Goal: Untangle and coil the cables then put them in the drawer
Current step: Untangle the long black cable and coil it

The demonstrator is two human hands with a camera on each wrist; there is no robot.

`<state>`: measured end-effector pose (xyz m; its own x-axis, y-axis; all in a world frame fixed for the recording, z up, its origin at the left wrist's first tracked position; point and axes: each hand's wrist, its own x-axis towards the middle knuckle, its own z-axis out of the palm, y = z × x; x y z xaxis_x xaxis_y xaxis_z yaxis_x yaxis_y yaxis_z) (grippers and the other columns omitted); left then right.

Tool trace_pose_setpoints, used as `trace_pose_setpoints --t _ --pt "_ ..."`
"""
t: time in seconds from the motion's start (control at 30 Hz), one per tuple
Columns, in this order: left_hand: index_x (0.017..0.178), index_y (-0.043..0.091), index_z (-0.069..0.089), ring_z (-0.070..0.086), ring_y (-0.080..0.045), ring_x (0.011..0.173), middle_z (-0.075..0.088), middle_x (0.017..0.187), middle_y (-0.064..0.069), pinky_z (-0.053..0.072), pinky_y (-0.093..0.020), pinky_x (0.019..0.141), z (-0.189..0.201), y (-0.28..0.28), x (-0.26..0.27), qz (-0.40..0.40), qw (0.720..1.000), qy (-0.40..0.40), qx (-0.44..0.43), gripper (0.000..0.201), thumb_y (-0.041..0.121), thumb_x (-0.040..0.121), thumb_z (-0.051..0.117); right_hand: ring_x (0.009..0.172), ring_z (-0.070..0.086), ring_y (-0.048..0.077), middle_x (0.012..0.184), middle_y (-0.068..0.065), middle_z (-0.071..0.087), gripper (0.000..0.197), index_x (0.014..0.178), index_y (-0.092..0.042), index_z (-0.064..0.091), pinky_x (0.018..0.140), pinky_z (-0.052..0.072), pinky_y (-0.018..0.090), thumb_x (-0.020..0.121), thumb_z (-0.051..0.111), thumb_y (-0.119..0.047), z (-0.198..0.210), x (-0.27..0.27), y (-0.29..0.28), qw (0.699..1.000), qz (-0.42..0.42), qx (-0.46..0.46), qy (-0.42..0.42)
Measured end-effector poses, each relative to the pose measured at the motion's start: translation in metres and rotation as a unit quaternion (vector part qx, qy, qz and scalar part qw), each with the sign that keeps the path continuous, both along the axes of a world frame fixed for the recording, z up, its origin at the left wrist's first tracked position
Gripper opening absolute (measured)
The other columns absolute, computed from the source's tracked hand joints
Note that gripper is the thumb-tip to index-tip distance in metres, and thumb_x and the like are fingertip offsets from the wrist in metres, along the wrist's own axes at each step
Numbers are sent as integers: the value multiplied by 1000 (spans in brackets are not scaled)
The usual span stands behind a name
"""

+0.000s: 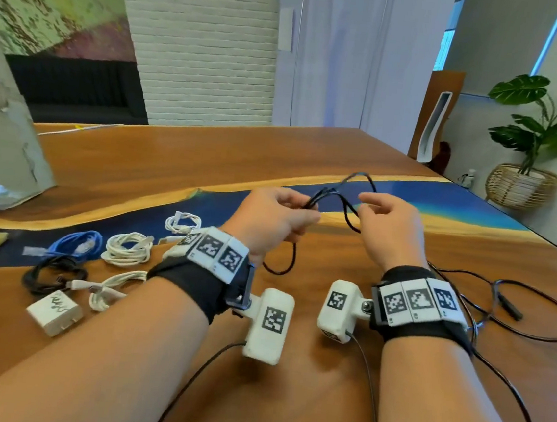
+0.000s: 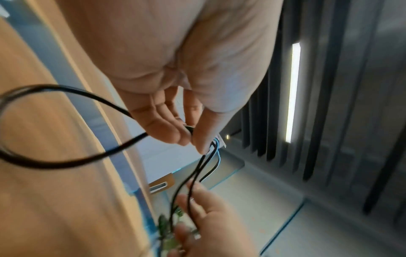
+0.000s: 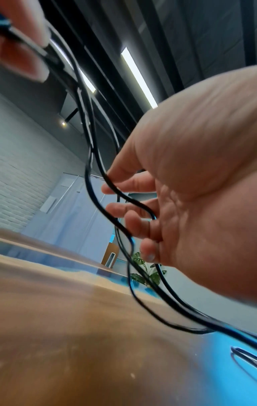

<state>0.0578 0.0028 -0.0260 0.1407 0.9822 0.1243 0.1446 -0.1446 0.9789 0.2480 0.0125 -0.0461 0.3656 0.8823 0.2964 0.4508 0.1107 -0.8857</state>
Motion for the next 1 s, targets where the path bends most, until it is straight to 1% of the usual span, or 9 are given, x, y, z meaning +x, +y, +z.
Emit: trace_pose_setpoints --t 0.13,0.3,0.43,0.53,0.67,0.77,0.83,0.9,1.0 --pt "89 14 67 47 -10 51 55 76 2 42 -22 51 -3 -12 -12 -30 975 -216 -36 8 18 96 69 94 62 -3 102 -12 70 20 113 -25 76 74 43 9 96 69 -30 6 -10 -9 995 76 69 13" --pt "96 16 69 38 -10 53 55 82 3 35 -23 51 -23 -20 -40 -10 955 -293 -47 14 23 102 58 87 63 -11 90 -15 73 8 95 -28 81 70 43 0 87 80 -25 9 -21 -15 982 171 42 -70" --pt "105 15 72 38 -9 51 55 81 3 34 -22 49 -30 -28 -54 19 957 -286 -53 19 22 104 55 84 67 2 89 -13 72 6 93 -28 78 70 48 15 94 73 -25 7 -19 -11 993 92 57 -47" --pt "109 14 73 36 -8 50 55 80 4 32 -21 47 -30 -29 -63 41 956 -287 -50 21 22 104 55 66 67 21 90 0 74 8 91 -25 73 58 54 28 97 68 -25 6 -10 -9 997 17 72 15" --pt "114 14 74 34 -6 48 55 78 4 32 -21 46 -33 -26 -71 67 953 -291 -55 25 24 105 53 82 71 27 94 -3 72 13 92 -31 71 79 62 47 96 64 -21 7 -5 -10 996 -50 66 20" --pt "112 16 76 33 -6 49 54 77 5 33 -21 46 -34 -28 -68 68 954 -285 -58 25 24 106 53 63 65 14 111 -1 71 45 116 -31 72 55 55 28 93 48 -1 11 -7 -14 998 -43 45 16" --pt "110 16 76 33 -7 50 55 77 6 33 -22 46 -33 -29 -65 60 957 -279 -53 25 25 105 54 53 57 -1 121 -5 68 48 122 -27 72 47 46 14 93 46 2 17 -10 -20 994 -47 93 14" --pt "107 16 77 33 -9 51 56 78 6 34 -23 47 -31 -30 -63 50 963 -260 -42 24 24 105 54 61 59 -3 117 -6 72 37 120 -23 73 56 52 15 97 51 -4 25 -19 -26 985 -22 171 31" --pt "106 23 79 36 -12 54 56 81 2 38 -24 50 -30 -32 -59 6 981 -194 -9 24 21 104 56 106 64 -1 125 -12 68 34 132 -26 65 90 56 22 99 65 -20 31 -41 -33 970 104 217 8"
